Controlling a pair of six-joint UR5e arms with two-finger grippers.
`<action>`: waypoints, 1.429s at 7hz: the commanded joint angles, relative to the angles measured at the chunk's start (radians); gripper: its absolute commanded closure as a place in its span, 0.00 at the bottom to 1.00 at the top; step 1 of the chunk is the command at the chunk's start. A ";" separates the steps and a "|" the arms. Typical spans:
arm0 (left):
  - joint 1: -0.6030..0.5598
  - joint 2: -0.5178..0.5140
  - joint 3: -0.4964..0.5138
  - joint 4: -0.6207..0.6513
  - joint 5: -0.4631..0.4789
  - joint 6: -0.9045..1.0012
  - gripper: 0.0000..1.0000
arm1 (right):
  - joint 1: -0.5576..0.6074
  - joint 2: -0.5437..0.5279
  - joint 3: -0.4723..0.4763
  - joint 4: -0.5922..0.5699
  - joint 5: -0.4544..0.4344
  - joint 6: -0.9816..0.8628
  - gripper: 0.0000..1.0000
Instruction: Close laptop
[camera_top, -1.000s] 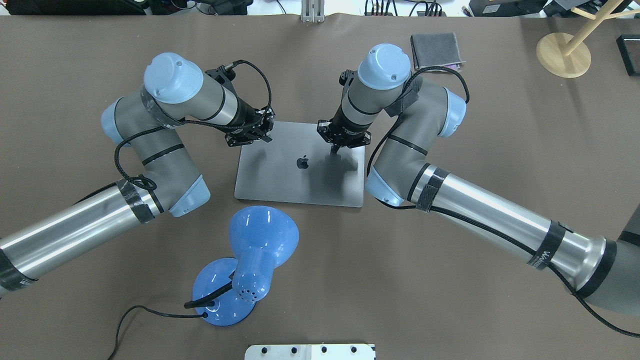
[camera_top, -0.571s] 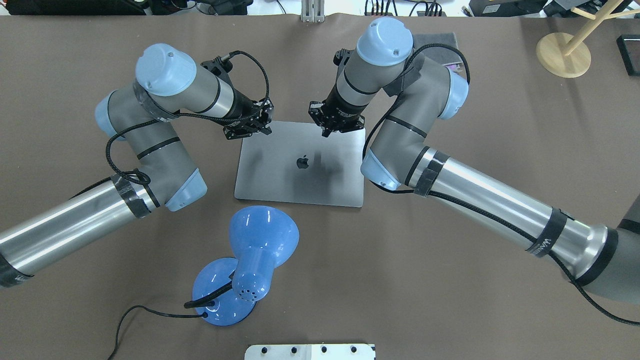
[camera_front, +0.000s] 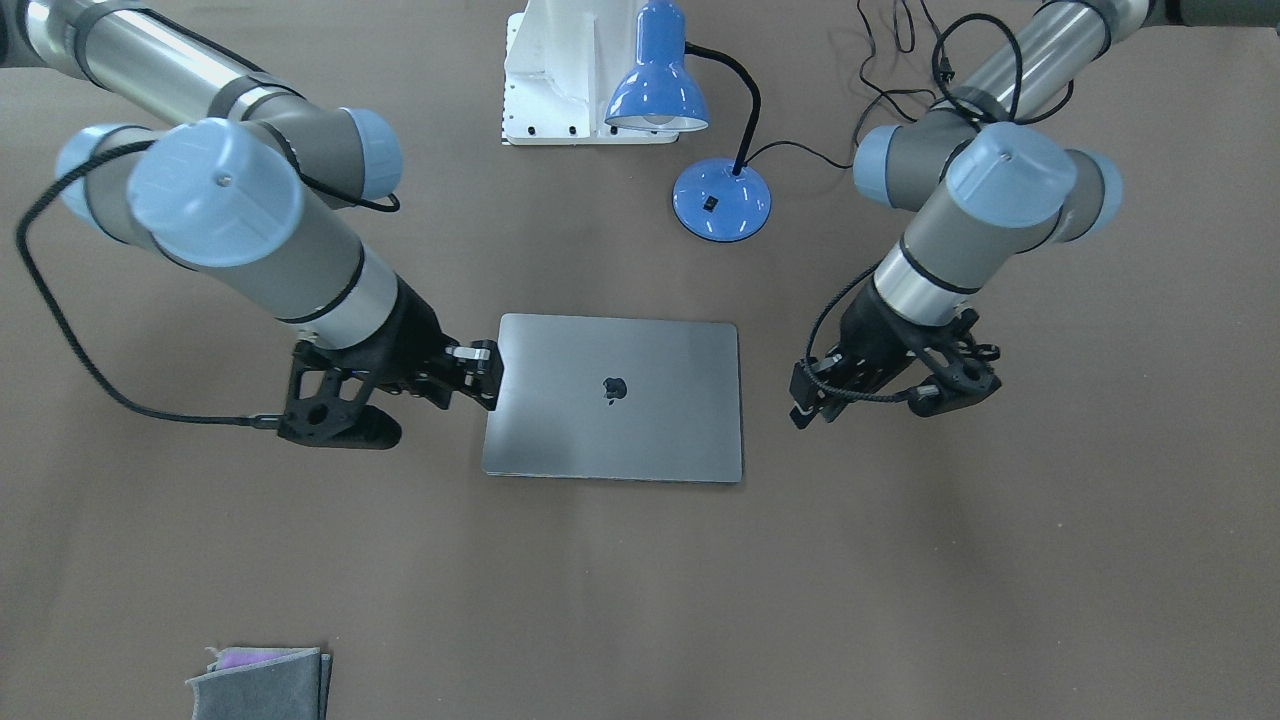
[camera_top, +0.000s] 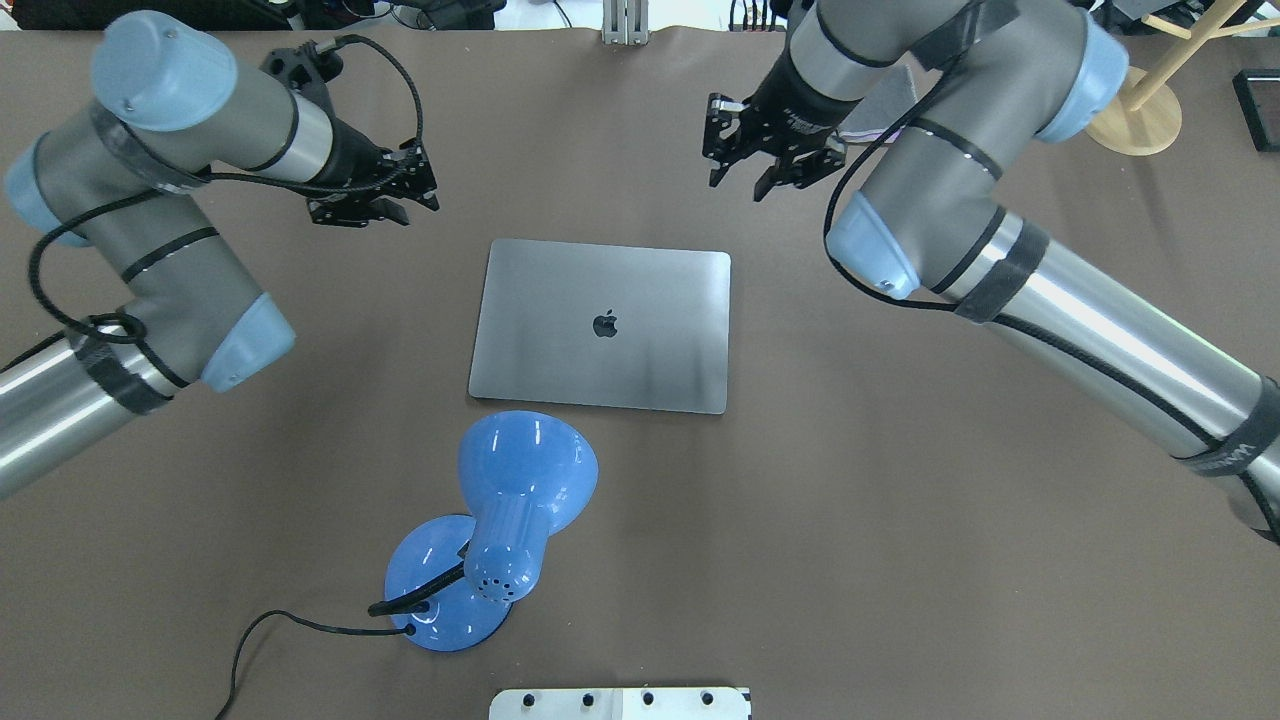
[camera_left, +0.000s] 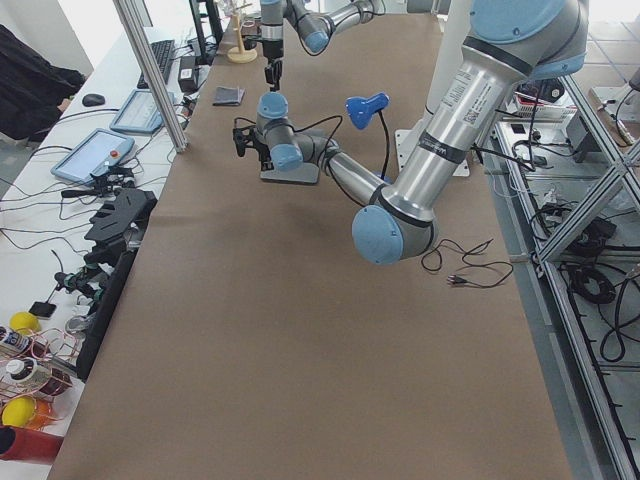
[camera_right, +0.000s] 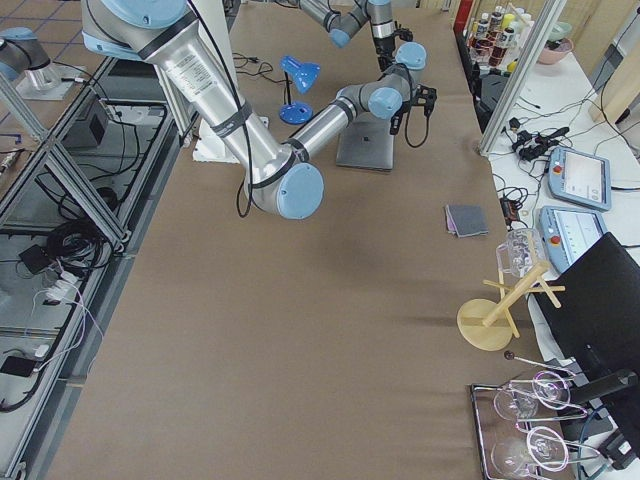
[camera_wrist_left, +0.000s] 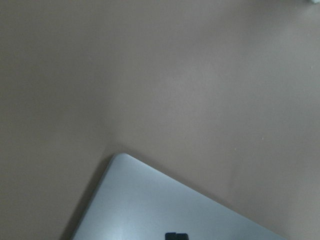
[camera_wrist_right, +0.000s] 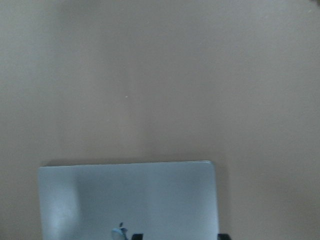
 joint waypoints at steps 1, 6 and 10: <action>-0.092 0.179 -0.228 0.213 -0.012 0.243 0.02 | 0.124 -0.081 0.147 -0.342 -0.009 -0.366 0.00; -0.533 0.534 -0.212 0.253 -0.203 1.062 0.02 | 0.473 -0.448 0.179 -0.534 0.032 -1.194 0.00; -0.678 0.601 -0.063 0.319 -0.236 1.319 0.02 | 0.675 -0.781 0.137 -0.311 0.130 -1.393 0.00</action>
